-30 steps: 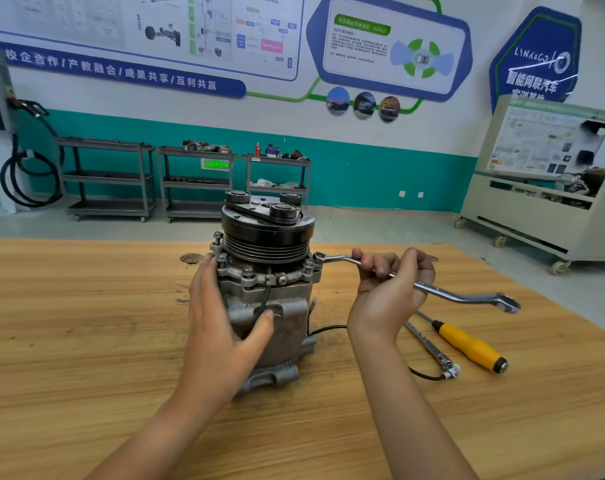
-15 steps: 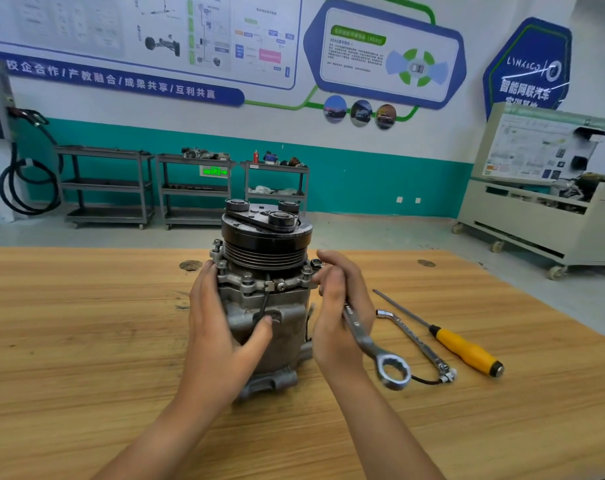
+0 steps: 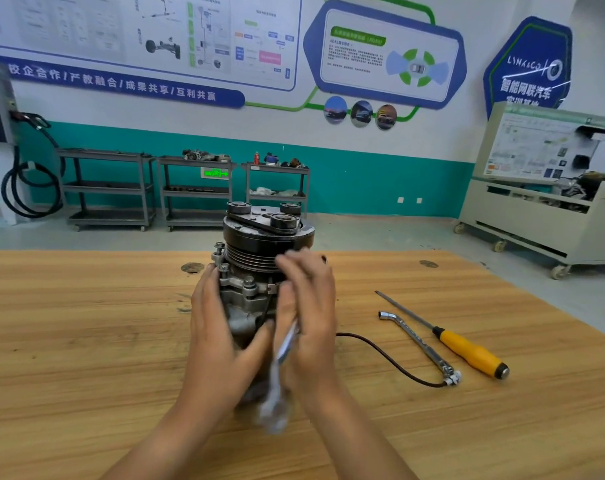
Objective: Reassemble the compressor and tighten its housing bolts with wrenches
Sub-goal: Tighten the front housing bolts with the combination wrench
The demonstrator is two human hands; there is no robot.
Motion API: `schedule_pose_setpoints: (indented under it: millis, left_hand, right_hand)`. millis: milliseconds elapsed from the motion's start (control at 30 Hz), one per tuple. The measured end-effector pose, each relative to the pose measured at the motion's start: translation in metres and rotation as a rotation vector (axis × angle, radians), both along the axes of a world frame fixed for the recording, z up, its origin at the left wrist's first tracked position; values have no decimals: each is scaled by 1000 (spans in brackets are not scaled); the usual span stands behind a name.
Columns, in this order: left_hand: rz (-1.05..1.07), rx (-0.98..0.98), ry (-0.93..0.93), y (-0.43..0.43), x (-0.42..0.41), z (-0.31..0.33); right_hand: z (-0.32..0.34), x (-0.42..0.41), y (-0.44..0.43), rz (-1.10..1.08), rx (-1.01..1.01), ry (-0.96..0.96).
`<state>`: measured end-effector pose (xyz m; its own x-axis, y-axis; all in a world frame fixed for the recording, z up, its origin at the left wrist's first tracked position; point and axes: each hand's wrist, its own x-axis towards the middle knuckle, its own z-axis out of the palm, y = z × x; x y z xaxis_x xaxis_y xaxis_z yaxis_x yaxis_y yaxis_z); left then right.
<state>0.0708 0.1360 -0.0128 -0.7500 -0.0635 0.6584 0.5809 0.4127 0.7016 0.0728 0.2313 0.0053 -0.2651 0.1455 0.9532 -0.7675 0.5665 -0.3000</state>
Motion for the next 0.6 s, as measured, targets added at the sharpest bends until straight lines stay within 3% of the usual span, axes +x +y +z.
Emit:
schedule_pose_setpoints:
  millis: [200,300,467,600]
  left_hand:
    - [12,-19,9,-3,-5,-5]
    - [6,-21,16,-3,-3,-4]
    - [-4,-23,27,-3,-1,-2]
    - [0,-22,27,-2,-1,-1]
  right_hand:
    - [85,17,33,477,-702,14]
    - [103,9,66,687,-1000,-183]
    - [100,-18,100,663,-976,-607]
    - [91,-33,103,552,-1045,-534]
